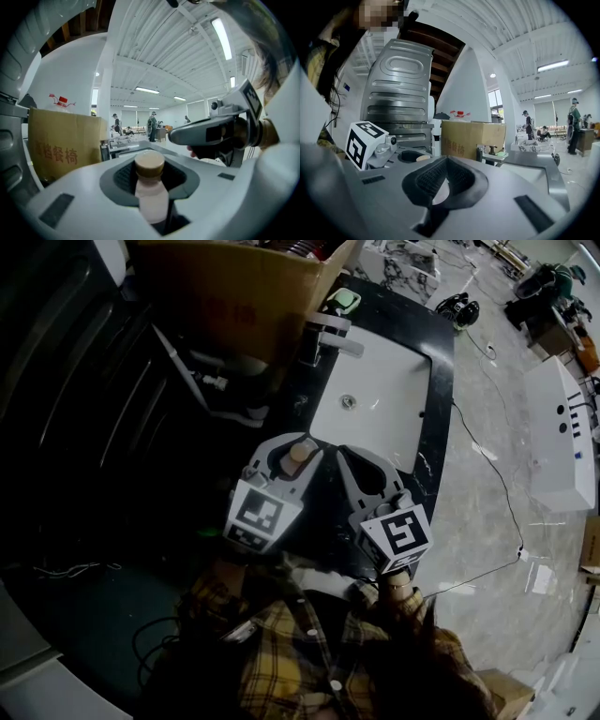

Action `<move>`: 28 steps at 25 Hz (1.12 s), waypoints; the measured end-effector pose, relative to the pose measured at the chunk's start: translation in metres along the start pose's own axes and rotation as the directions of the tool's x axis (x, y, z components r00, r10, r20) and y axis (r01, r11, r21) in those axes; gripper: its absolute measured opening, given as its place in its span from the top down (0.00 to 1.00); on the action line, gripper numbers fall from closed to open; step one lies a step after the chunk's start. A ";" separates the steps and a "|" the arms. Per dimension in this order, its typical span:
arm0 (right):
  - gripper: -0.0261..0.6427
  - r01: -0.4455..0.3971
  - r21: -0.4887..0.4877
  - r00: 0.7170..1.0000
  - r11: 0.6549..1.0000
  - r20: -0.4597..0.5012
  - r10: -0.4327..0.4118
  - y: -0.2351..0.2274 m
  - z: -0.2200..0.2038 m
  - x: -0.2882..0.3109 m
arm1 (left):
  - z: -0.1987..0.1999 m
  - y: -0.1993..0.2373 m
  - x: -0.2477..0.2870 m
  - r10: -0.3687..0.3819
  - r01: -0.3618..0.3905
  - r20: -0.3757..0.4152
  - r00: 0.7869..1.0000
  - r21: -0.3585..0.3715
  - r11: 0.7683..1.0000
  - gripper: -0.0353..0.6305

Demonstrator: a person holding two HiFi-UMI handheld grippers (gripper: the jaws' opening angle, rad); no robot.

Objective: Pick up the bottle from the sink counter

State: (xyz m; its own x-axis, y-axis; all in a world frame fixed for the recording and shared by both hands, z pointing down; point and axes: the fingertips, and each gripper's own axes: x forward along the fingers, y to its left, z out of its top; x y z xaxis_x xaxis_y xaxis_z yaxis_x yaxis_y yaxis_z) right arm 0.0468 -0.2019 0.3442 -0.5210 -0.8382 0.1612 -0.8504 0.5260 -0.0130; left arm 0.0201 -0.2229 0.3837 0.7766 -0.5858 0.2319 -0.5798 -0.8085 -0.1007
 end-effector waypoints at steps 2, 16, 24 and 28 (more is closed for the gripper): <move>0.94 -0.003 -0.004 1.000 1.000 0.011 0.003 0.002 0.005 0.000 | 0.011 0.001 -0.005 0.001 -0.001 0.021 1.000 0.020 1.000 0.76; 0.94 -0.055 -0.033 0.996 0.998 0.072 0.058 0.024 0.035 0.005 | 0.066 0.010 -0.055 0.078 -0.075 0.110 0.991 -0.037 0.997 0.76; 0.94 -0.081 -0.060 0.992 0.995 0.091 0.086 0.033 0.045 0.009 | 0.071 0.019 -0.073 0.138 -0.132 0.124 0.983 -0.052 0.990 0.76; 0.94 -0.088 -0.070 0.991 0.994 0.095 0.094 0.035 0.047 0.009 | 0.071 0.022 -0.079 0.158 -0.151 0.128 0.979 -0.062 0.987 0.76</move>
State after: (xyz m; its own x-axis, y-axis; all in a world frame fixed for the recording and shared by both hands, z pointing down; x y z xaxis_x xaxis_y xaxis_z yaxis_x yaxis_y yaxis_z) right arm 0.0088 -0.1983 0.2984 -0.6035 -0.7948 0.0646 -0.7941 0.6064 0.0416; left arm -0.0361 -0.1983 0.2945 0.7006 -0.7082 0.0876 -0.7044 -0.7060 -0.0738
